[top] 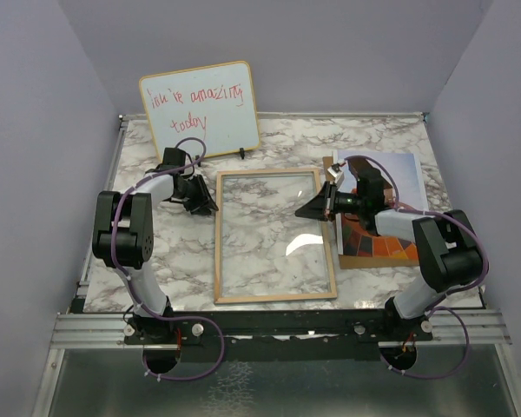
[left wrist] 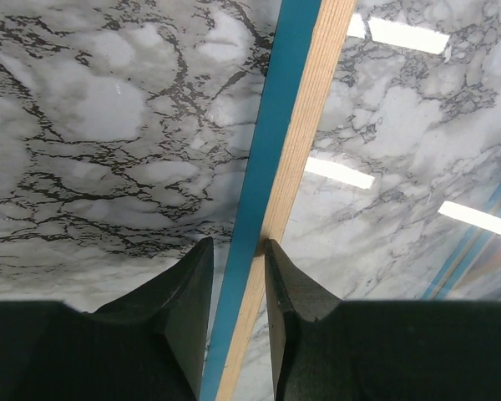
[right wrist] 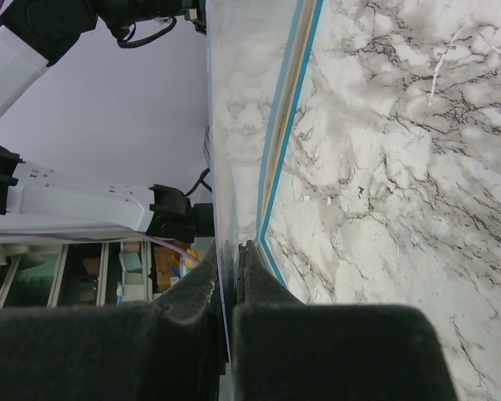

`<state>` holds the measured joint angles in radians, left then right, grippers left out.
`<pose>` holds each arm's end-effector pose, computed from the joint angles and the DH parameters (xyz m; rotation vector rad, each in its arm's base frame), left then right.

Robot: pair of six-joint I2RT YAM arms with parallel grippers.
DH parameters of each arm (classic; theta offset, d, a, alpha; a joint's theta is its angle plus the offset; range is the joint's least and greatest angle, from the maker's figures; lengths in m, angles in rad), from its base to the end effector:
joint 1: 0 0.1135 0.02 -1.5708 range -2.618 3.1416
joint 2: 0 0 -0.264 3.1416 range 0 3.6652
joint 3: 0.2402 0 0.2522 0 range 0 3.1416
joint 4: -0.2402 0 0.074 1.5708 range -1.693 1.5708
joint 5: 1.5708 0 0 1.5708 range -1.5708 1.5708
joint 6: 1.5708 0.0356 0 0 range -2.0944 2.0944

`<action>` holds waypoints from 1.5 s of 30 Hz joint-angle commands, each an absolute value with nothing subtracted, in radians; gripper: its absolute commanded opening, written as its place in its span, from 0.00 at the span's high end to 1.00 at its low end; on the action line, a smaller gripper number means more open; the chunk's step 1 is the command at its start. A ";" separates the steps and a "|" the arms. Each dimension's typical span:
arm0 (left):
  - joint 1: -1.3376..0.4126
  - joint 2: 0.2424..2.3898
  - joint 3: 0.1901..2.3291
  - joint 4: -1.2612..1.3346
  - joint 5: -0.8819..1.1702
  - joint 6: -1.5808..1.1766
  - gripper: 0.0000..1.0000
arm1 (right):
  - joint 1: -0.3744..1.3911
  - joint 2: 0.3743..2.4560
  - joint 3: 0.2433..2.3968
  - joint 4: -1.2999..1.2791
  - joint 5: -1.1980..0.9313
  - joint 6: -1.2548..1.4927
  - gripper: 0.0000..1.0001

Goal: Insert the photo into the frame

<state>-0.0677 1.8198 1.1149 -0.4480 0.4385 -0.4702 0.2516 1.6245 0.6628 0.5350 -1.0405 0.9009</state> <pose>0.3518 -0.0390 0.1592 -0.4240 2.7311 -0.7486 0.2900 0.1062 0.1725 -0.0636 2.2132 1.7267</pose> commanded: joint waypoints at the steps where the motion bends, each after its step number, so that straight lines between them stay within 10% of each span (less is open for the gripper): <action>1: -0.073 1.855 1.111 -0.443 0.442 -0.456 0.69 | 0.267 1.624 0.663 0.573 -1.064 0.889 1.00; 21: -0.074 1.871 1.113 -0.441 0.442 -0.454 0.69 | 0.281 1.674 0.702 0.382 -0.936 0.825 0.97; 45: -0.074 1.883 1.126 -0.439 0.443 -0.449 0.69 | 0.291 1.672 0.751 0.242 -0.879 0.768 0.66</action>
